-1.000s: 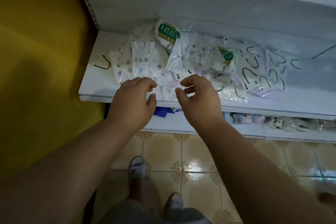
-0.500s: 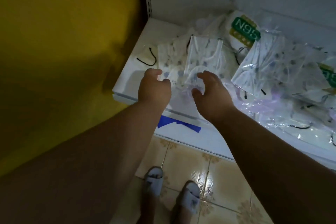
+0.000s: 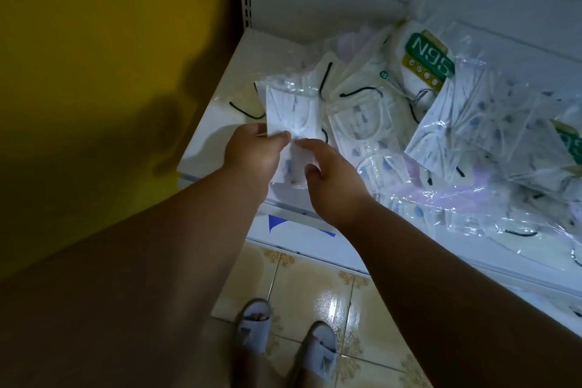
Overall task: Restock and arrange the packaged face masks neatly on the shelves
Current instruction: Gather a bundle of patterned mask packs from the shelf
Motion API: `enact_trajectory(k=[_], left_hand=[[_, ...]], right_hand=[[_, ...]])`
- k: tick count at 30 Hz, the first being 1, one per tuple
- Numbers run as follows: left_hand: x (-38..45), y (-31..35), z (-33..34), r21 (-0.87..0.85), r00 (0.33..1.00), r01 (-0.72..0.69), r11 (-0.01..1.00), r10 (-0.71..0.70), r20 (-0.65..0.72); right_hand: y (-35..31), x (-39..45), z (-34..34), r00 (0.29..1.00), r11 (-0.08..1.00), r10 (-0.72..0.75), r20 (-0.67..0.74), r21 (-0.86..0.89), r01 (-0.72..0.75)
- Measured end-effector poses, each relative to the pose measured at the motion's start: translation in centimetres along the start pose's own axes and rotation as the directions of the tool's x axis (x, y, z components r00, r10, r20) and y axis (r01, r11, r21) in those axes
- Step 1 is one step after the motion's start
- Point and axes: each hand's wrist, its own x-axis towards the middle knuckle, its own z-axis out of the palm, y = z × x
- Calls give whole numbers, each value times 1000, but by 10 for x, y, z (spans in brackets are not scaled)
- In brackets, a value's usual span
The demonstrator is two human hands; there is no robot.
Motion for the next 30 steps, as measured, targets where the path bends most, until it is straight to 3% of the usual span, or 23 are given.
enact_trajectory(k=[3, 6, 10, 13, 16, 19, 21, 23, 24, 27, 30], left_hand=[[3, -2, -3, -16, 1000, -11, 1000, 11, 4], [8, -6, -7, -31, 999, 19, 999, -20, -36], [8, -7, -12, -16, 998, 20, 1000, -21, -57], [9, -5, -13, -62, 1000, -6, 998, 6, -2], [15, -7, -17, -116, 1000, -10, 993, 11, 2], [9, -7, -23, -221, 995, 82, 972, -67, 77], [2, -7, -27, -337, 977, 179, 925, -125, 174], [0, -10, -27, -394, 954, 252, 884, -159, 254], [-2, -12, -25, -383, 944, 273, 882, -170, 282], [-7, -18, -14, -258, 945, 248, 934, -175, 276], [-13, -21, -3, -175, 960, 189, 966, -144, 239]], right_hand=[[1, -2, -4, 994, 995, 39, -106, 97, -28], [6, 5, -10, 968, 999, 37, -248, 31, -31], [4, 15, -4, 987, 996, -13, -161, -88, -1], [-3, 16, 4, 990, 997, 61, -128, 44, -56], [-8, 16, 9, 975, 976, 122, -186, 202, -84], [-11, 16, 9, 953, 920, 214, -213, 371, -123], [-8, 14, 2, 917, 950, 235, -321, 274, -148], [3, 10, -10, 850, 979, 184, -494, 19, -201], [8, 9, -15, 838, 958, 172, -517, -111, -265], [20, 6, -17, 898, 829, 261, -354, -394, -396], [33, 5, -14, 917, 837, 185, -353, -432, -336]])
